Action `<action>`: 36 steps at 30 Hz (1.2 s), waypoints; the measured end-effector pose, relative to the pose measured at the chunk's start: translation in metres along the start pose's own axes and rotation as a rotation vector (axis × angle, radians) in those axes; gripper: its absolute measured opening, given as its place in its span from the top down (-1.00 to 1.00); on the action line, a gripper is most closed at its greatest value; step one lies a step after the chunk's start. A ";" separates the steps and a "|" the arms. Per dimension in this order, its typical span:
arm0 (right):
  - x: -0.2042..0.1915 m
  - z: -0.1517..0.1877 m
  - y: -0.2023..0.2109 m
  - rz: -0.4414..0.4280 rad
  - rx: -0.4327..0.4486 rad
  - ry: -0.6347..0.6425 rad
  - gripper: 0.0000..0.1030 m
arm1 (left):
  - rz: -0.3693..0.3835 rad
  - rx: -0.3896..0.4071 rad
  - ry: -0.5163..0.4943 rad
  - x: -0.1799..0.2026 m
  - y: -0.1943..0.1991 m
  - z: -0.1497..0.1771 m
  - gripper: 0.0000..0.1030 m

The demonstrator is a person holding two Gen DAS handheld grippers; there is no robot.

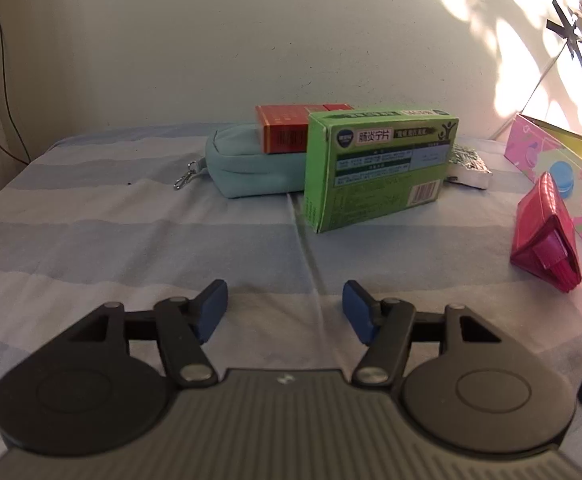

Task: Organize objects
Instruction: 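Move the right tool to the pink pouch and position around it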

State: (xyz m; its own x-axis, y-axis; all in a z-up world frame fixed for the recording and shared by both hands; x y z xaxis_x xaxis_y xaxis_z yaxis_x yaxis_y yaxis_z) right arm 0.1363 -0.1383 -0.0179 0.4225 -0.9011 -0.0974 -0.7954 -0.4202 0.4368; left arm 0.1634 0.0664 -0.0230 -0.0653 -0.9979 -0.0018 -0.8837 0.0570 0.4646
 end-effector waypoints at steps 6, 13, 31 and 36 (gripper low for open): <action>0.037 -0.070 -0.048 0.099 0.087 -0.029 -0.36 | 0.009 0.006 0.016 -0.001 0.005 0.000 -0.32; 0.068 -0.083 -0.105 0.244 0.010 -0.021 -0.54 | 0.038 0.009 0.049 -0.005 0.004 0.000 -0.38; 0.025 -0.012 -0.028 -0.002 -0.010 -0.230 -0.72 | 0.051 0.007 0.053 -0.006 0.000 -0.001 -0.44; 0.022 0.006 0.010 -0.081 -0.007 -0.285 -0.78 | 0.044 0.006 0.046 -0.005 -0.001 -0.001 -0.44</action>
Point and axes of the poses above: each gripper's, at about its wrist camera, not at the fingertips, and y roughly against the way its jaws point, x to its right, z to its underside, the point moved 3 cm from there along -y, roughly the way its jaws point, and after that the axes turned 9 degrees about x, right-handed, at the moved point
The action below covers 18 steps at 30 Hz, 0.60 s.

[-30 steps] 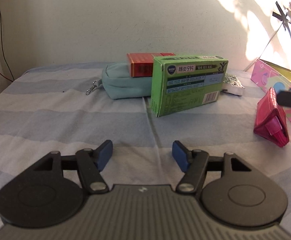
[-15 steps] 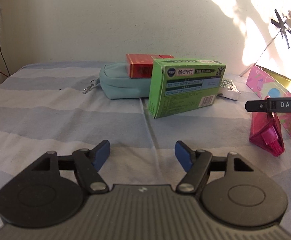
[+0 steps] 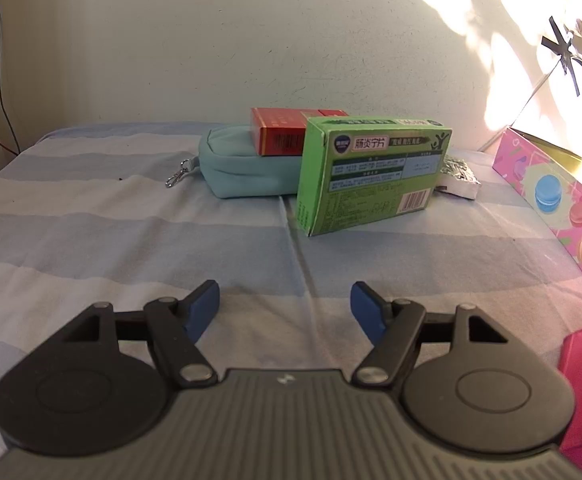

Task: Organize objects
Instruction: 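Move the right tool to the pink pouch and position around it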

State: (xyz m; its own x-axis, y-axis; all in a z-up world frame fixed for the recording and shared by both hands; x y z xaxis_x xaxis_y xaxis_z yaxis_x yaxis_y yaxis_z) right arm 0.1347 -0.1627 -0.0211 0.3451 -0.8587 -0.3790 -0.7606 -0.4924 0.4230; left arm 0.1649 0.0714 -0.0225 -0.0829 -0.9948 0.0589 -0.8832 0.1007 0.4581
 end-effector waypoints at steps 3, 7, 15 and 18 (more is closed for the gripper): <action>0.012 0.004 0.017 -0.027 0.000 -0.063 -0.71 | -0.015 -0.002 -0.011 0.002 0.000 0.001 -0.44; 0.042 0.009 0.037 -0.092 0.046 -0.253 -0.64 | -0.037 -0.005 -0.031 0.004 0.000 0.001 -0.44; 0.046 0.013 0.057 -0.062 0.097 -0.173 -0.62 | -0.095 -0.008 -0.045 0.001 0.004 0.003 -0.44; 0.044 0.020 0.063 -0.042 0.083 -0.094 -0.59 | -0.078 -0.011 -0.002 -0.004 0.023 0.010 -0.42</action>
Point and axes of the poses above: each gripper's, at about its wrist camera, not at the fingertips, and y roughly against the way its jaws point, x to its right, z to its underside, the point moved 3 cm from there along -y, roughly the way its jaws point, and after that the axes turned 9 degrees about x, right-handed, at the moved point
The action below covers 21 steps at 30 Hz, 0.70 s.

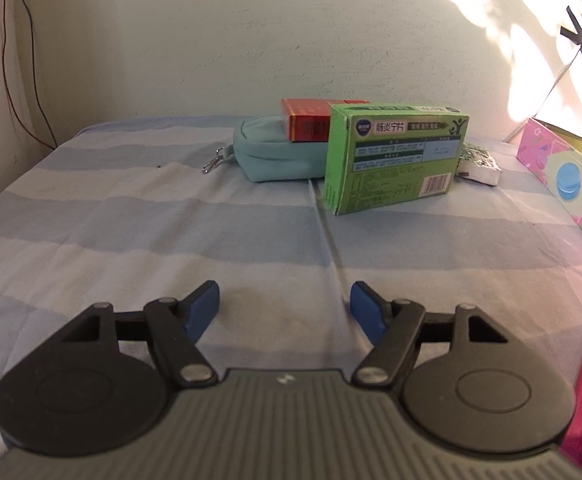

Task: Organize objects
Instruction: 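Move the right tool to the pink pouch and position around it, then grasp the pink pouch with both tools together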

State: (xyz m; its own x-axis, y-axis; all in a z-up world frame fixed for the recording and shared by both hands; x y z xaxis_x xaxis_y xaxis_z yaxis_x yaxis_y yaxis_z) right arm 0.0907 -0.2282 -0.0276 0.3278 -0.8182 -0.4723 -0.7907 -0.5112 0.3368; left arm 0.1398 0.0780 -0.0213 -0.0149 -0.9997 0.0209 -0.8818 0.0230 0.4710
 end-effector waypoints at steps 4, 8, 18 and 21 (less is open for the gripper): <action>0.007 0.004 0.007 0.025 -0.009 0.048 -0.49 | 0.191 0.038 0.064 0.007 0.056 0.008 -0.37; 0.013 -0.004 0.005 0.000 0.000 0.050 -0.34 | 0.431 0.092 0.049 0.037 0.112 0.008 -0.21; 0.013 -0.003 -0.015 -0.136 -0.074 -0.005 0.69 | 0.619 -0.106 -0.031 0.118 0.091 0.035 0.60; 0.005 0.008 -0.004 -0.171 -0.099 0.003 0.73 | 0.688 -0.160 -0.014 0.127 0.081 0.038 0.78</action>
Point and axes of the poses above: each gripper's, at about its wrist camera, not at the fingertips, and y roughly against the way its jaws point, x to its right, z to its underside, the point moved 3 cm from there along -y, roughly the way its jaws point, and after that the axes turned 9 degrees about x, right-handed, at the moved point
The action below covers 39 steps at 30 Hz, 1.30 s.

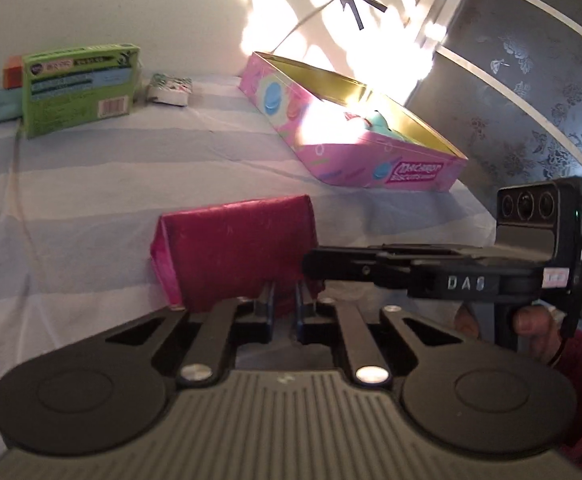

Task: Organize objects
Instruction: 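Grasp the pink pouch with both tools together, then carry the pink pouch into the tin and release both tools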

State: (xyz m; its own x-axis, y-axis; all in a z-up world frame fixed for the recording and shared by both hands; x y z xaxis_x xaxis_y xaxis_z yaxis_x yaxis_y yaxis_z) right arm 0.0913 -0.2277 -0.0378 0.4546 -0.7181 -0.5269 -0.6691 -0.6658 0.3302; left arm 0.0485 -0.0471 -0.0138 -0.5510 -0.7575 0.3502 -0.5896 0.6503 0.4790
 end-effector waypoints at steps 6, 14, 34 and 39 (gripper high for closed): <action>-0.008 0.004 0.028 0.044 0.073 0.032 0.77 | 0.101 0.055 -0.208 0.044 -0.003 -0.021 0.81; 0.022 0.002 0.063 0.162 0.119 0.030 0.72 | 0.022 0.054 -0.206 0.028 -0.001 -0.035 -0.15; 0.019 -0.039 0.096 0.162 0.303 0.127 0.60 | 0.167 0.017 -0.190 0.054 -0.043 -0.086 0.31; 0.033 -0.097 0.111 0.328 0.419 0.279 0.58 | 0.164 0.108 -0.287 0.101 -0.096 -0.141 0.31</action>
State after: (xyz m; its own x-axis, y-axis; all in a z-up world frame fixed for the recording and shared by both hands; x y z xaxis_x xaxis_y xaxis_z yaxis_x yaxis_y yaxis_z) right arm 0.0889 -0.3453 0.0570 0.2846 -0.9363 -0.2056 -0.9496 -0.3048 0.0735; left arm 0.1329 -0.1940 0.0886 -0.7781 -0.6053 0.1678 -0.5301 0.7762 0.3414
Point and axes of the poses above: each gripper's, at about its wrist camera, not at the fingertips, and y roughly against the way its jaws point, x to its right, z to its underside, the point moved 3 cm from there along -y, roughly the way its jaws point, and after that the axes turned 9 degrees about x, right-handed, at the moved point
